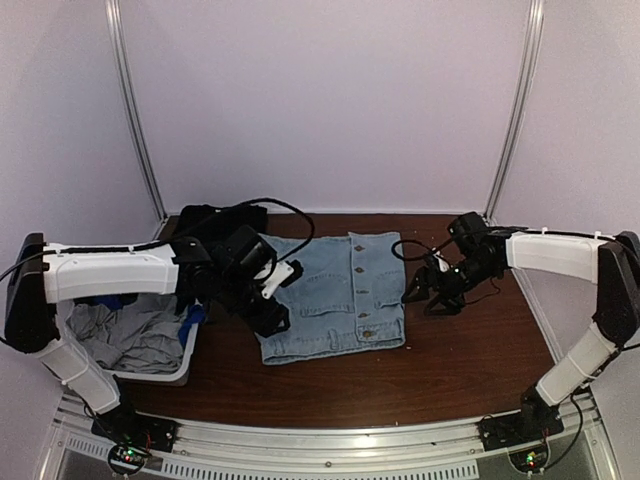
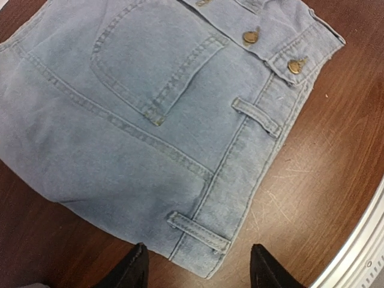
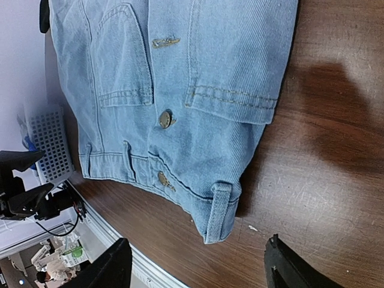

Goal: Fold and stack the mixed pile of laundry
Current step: Pick up the flattened skirt from the center of the board.

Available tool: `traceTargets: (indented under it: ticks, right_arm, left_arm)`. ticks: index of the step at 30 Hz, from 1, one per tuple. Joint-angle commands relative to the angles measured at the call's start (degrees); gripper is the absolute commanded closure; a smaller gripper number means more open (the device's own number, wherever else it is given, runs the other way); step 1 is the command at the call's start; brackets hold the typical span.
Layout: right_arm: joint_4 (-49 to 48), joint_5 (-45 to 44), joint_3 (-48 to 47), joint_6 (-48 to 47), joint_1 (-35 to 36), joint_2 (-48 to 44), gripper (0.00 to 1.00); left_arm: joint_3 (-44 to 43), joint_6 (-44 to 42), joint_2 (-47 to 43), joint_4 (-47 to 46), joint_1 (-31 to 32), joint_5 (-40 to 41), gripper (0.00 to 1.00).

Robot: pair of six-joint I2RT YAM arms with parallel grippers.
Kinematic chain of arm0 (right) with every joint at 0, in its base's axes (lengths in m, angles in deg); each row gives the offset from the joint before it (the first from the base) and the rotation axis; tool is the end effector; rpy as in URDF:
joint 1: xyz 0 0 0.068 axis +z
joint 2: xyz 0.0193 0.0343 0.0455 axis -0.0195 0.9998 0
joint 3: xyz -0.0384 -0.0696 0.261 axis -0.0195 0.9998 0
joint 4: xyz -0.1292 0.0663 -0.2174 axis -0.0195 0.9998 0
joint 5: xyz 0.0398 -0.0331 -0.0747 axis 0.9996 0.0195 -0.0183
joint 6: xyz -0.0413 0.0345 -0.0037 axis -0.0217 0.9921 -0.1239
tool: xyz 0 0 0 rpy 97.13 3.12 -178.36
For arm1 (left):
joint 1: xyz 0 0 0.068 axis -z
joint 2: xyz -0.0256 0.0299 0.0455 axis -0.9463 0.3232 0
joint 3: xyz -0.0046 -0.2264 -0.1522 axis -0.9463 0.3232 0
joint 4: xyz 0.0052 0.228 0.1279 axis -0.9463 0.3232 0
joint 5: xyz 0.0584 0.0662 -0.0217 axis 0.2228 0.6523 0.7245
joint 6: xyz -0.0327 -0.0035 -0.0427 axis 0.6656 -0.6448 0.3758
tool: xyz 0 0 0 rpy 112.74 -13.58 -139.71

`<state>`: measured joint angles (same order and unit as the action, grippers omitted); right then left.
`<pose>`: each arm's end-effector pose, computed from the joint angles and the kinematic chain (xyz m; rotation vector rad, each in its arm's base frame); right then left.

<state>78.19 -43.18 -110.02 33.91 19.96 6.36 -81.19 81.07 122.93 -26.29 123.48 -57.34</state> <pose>0.2649 0.1265 0.2121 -0.0075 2.8299 1.1818 0.1912 -0.2482 0.2340 0.8560 2.5233 -0.4165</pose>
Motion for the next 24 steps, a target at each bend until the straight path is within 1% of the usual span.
traceTargets:
  ticks: [1,3,4,7,10,16,20,22,24]
  right_arm:
    - [-2.2,1.6,2.4,-0.1,-0.1,-0.6,0.24]
    - [-2.4,2.3,4.7,-0.3,-0.1,-1.3,0.23]
    - [-3.4,3.2,6.2,0.7,-0.1,-1.5,0.23]
    - [-7.0,4.4,10.2,3.6,-0.1,-2.0,0.20]
    - [-9.4,4.9,12.5,5.1,-0.1,-1.8,0.19]
    - [-7.0,2.2,13.4,1.9,-0.1,-3.8,0.16]
    - [-8.4,3.0,15.7,2.8,0.0,-4.0,0.15]
    - [-9.3,3.1,16.3,3.5,0.0,-4.6,0.14]
    - [-9.4,2.4,16.2,3.7,0.0,-4.7,0.14]
  left_arm:
    - [-2.1,-9.7,2.4,-0.2,3.7,-6.3,0.39]
    - [-1.9,-13.6,3.5,0.9,4.8,-7.0,0.36]
    - [-2.1,-14.3,4.3,1.2,5.1,-6.2,0.35]
    - [-4.2,-18.0,8.3,3.6,5.4,-2.5,0.35]
    - [-6.5,-20.5,12.2,5.1,6.5,3.0,0.35]
    - [-8.9,-23.0,17.7,6.7,6.8,12.1,0.36]
    - [-10.2,-25.3,19.5,7.4,6.8,14.3,0.42]
    - [-11.0,-25.5,19.5,7.5,6.7,15.0,0.50]
    - [-12.2,-25.1,18.9,7.7,6.4,14.9,0.60]
